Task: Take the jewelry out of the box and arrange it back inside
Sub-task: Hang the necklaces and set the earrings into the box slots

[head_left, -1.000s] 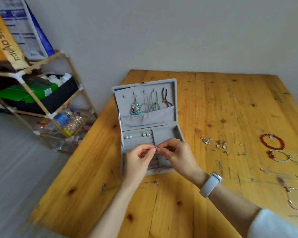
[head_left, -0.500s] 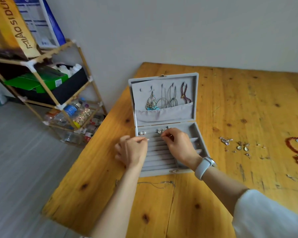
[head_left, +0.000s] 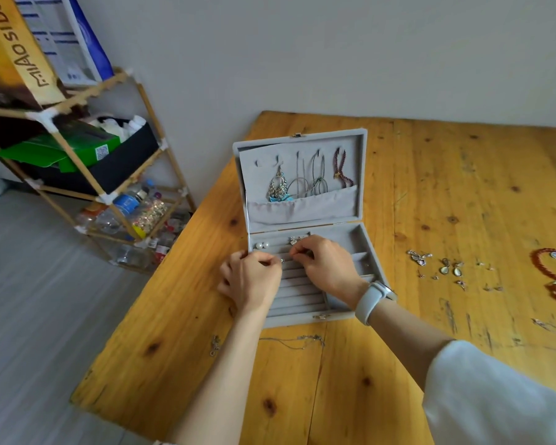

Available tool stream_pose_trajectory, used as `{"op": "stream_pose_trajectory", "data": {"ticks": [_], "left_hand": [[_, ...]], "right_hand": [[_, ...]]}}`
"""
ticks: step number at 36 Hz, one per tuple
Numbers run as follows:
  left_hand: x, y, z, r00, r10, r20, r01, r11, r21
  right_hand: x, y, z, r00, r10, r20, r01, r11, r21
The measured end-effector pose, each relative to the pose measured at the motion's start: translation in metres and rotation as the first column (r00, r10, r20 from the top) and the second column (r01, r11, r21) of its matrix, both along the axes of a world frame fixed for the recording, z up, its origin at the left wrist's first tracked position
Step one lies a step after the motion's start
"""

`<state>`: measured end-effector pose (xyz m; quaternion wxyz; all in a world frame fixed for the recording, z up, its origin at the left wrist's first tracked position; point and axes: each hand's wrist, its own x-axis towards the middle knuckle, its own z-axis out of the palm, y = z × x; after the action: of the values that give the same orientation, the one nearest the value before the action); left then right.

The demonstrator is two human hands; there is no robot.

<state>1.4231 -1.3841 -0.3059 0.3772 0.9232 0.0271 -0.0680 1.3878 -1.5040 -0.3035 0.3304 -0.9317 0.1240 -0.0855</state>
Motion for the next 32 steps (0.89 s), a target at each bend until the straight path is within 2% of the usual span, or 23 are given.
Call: {"op": "stream_pose_trajectory", "data": {"ticks": [5, 12, 17, 22, 26, 32], "left_hand": [[-0.003, 0.002, -0.001, 0.998, 0.008, 0.054, -0.008, 1.000, -0.003], [-0.006, 0.005, -0.005, 0.986, -0.037, 0.162, 0.047, 0.997, -0.061], [-0.006, 0.004, -0.005, 0.983, -0.045, 0.178, 0.054, 0.997, -0.046], [-0.005, 0.005, -0.007, 0.983, -0.042, 0.181, 0.054, 0.997, -0.060], [-0.004, 0.005, -0.008, 0.980, -0.043, 0.192, 0.056, 0.996, -0.063], [-0.002, 0.004, -0.009, 0.978, -0.038, 0.206, 0.049, 0.998, -0.048]], "right_hand": [[0.003, 0.000, 0.002, 0.999, 0.049, -0.010, -0.050, 0.996, -0.078], [-0.002, 0.005, -0.013, 0.994, -0.011, 0.109, 0.017, 0.998, -0.061], [-0.002, 0.004, -0.018, 0.990, 0.001, 0.142, 0.007, 0.998, -0.058], [-0.002, 0.002, -0.016, 0.976, -0.067, 0.209, 0.059, 0.997, 0.044], [-0.003, 0.001, -0.015, 0.978, -0.048, 0.203, 0.037, 0.998, 0.057], [-0.001, 0.006, -0.019, 0.985, -0.004, 0.170, 0.019, 0.996, -0.092]]}}
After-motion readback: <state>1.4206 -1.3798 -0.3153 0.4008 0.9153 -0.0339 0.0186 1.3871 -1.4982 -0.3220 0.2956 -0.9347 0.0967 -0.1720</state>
